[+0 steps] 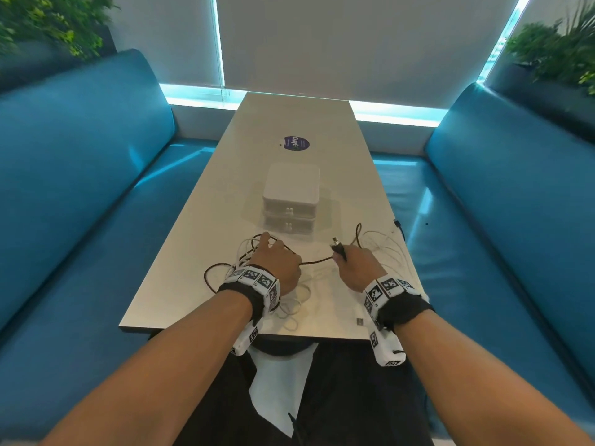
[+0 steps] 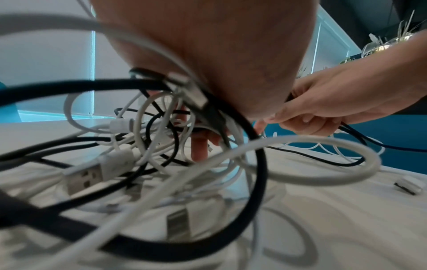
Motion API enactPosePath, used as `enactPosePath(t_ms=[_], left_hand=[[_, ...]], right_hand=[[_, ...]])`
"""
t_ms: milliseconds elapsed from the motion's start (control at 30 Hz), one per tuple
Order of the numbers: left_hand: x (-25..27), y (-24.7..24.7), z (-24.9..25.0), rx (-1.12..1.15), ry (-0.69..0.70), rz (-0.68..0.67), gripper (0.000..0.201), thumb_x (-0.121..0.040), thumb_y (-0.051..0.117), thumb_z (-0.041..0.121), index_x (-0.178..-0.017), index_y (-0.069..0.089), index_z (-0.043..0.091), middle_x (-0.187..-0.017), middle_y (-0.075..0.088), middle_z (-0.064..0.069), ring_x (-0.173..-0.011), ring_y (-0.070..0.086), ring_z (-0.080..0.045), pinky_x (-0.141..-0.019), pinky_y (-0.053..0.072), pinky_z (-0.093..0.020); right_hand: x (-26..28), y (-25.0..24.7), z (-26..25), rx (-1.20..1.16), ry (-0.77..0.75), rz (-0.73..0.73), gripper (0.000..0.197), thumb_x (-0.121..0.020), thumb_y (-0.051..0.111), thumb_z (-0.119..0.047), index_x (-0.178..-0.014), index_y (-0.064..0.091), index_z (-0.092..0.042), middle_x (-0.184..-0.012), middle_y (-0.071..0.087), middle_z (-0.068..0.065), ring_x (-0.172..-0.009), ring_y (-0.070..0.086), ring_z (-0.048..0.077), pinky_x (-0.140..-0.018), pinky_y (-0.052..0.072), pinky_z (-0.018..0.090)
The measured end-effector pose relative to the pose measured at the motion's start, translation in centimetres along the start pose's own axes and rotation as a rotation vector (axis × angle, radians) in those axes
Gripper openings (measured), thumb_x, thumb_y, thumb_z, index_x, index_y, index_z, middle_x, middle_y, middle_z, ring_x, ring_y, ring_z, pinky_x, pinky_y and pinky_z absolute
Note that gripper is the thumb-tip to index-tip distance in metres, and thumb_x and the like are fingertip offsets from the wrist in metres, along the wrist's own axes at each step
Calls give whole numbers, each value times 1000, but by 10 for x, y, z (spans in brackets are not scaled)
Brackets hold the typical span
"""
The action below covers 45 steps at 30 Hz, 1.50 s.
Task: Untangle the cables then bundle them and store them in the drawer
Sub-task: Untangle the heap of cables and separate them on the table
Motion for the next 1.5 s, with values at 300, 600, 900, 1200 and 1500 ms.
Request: enactPosePath(t_ms=[300,600,900,1200,1500], left_hand=[[-3,-6,14,43,-1,-19,35,-99,37,25,-128,56,20,-113,68,-2,-124,47,-27,-116,11,-59],[1,-16,1,200,-99,58,8,-84,51,20,-82,58,24,-85,61,6,-102,54,-22,-114,13,-56],[1,-11,-24,225,-74,-12,19,-75,56,19,-91,54,28,-90,61,10,-107,48,-23,-110,15,-55],[-4,-12,4,109,-62,130,32,-106,33,35,-106,65,29,-101,70,4,-116,52,-23,-110,17,-54],[-5,-11,7,56,2,52,27,-102,41,22,-114,61,35,-97,65,6,-114,50,-27,-107,20,-55]], right_hand=[[8,30,-42,-104,-162,-169,26,-101,46,-26,-120,62,-17,-114,68,12,-106,61,31,-79,40,31],[5,12,-37,-42,-164,-109,22,-101,44,-26,-98,64,-18,-90,64,6,-80,61,24,-61,41,28],[-11,-34,11,-35,33,23,23,-99,45,-26,-97,67,-21,-100,67,9,-89,63,28,-78,50,35],[-7,-6,-6,33,-37,51,32,-102,42,-33,-117,57,-9,-106,65,18,-96,63,35,-78,50,39],[12,-4,-58,-76,-267,61,32,-101,44,-26,-124,57,-8,-93,69,18,-88,64,35,-70,45,34]])
Point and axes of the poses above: each hand's wrist, its own x-axis away from the middle knuckle, its own y-axis out of the palm, z = x × y, the point moved 8 cm from there along -x, towards the middle knuckle
